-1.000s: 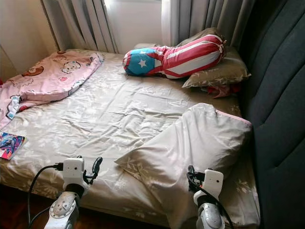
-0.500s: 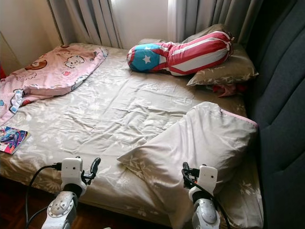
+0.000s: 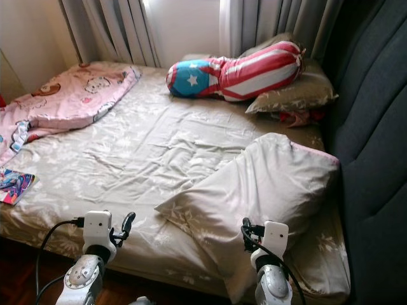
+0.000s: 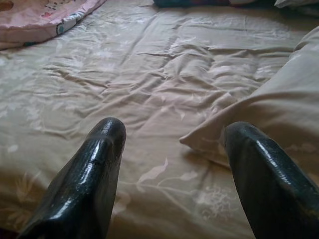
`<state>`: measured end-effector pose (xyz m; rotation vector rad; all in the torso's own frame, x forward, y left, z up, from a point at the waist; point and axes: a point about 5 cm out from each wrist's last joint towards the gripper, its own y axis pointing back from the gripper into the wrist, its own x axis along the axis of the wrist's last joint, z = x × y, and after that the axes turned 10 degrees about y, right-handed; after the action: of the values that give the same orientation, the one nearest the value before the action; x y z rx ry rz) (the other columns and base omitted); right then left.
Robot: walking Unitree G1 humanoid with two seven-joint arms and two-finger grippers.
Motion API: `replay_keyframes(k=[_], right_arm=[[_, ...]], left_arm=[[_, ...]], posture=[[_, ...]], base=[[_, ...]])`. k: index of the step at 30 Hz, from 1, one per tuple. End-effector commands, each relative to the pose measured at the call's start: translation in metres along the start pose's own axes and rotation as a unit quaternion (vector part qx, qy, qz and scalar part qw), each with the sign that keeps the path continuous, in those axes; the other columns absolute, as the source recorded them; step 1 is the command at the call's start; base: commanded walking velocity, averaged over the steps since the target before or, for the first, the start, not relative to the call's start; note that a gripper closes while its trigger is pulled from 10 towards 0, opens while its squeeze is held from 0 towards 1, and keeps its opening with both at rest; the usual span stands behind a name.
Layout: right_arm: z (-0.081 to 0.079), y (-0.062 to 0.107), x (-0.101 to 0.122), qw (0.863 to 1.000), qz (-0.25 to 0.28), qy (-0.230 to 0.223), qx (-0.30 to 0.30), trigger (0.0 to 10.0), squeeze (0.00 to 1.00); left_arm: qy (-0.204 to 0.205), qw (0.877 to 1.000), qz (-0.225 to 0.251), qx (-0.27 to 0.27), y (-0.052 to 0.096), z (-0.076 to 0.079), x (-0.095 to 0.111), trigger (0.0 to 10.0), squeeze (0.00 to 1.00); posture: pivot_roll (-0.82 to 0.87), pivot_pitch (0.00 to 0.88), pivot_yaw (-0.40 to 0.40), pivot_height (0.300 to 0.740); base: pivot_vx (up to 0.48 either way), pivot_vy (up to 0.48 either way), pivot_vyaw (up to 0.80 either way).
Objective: Clean up the room
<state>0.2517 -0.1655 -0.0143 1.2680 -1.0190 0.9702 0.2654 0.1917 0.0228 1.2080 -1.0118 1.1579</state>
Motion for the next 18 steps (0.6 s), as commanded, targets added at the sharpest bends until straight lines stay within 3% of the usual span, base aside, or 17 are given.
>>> replay_keyframes(k=[1, 18], right_arm=[[-0.0036, -0.0014, 0.0019, 1.0, 0.002, 0.0, 0.006, 10.0, 0.0], [-0.0104, -0.0042, 0.0049, 1.0, 0.005, -0.003, 0.028, 10.0, 0.0]], left_arm=[[0.011, 1.0, 0.002, 0.013, -0.0023, -0.0079, 0.0017, 10.0, 0.0], [0.016, 1.0, 0.006, 0.014, -0.0073, -0.0099, 0.0032, 10.0, 0.0]], posture=[[-0.02, 0.0, 0.006, 0.65], [-0.02, 0.0, 0.004, 0.65]], base=[[0.0, 0.0, 0.0], [0.0, 0.0, 0.0]])
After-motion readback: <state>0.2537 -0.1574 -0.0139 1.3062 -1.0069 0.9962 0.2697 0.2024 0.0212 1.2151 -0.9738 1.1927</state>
